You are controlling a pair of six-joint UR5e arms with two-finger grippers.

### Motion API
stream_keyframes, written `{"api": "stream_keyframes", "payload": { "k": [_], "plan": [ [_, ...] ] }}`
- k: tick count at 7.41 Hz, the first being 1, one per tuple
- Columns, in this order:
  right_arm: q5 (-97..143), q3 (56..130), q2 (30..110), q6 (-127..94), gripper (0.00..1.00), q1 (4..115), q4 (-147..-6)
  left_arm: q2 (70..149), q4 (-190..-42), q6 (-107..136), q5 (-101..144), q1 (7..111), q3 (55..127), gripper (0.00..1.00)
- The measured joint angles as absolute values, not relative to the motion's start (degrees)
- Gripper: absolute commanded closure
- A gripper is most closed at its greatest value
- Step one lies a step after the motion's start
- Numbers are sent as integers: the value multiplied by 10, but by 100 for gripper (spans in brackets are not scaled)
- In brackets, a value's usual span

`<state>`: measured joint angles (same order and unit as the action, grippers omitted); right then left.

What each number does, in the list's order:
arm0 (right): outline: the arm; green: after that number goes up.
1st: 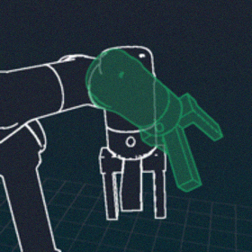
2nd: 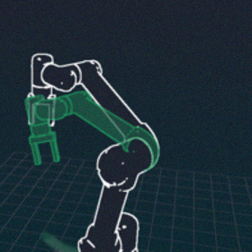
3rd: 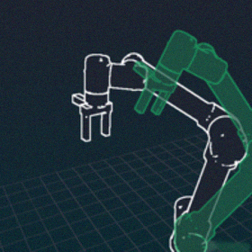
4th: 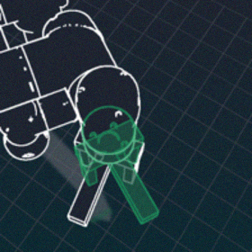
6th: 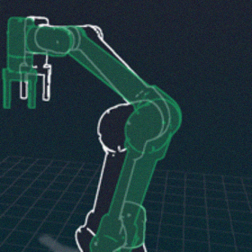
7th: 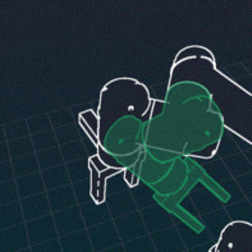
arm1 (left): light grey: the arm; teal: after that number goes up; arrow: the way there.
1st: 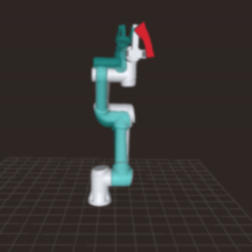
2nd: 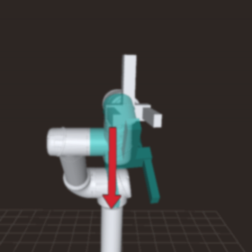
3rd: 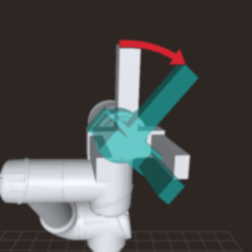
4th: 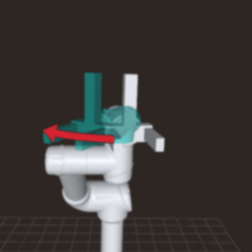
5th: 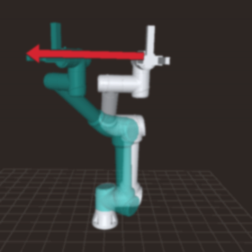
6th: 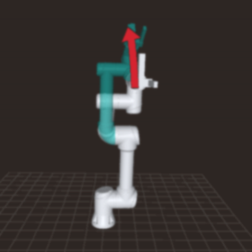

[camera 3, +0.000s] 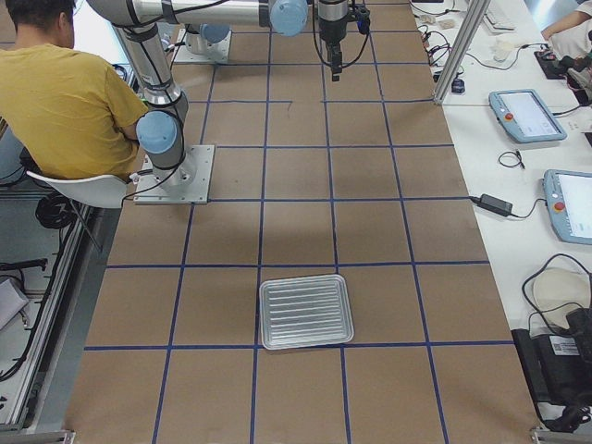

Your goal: Place bearing gear from tray to pile

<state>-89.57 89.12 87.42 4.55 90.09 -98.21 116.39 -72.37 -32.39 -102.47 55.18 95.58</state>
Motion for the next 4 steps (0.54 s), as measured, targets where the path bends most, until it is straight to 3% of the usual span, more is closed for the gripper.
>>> {"api": "stream_keyframes", "payload": {
  "k": [4],
  "plan": [
    [-896,891,874,46,0,899,-983,1068,-802,-268,-982,682,889,0]
  ]
}}
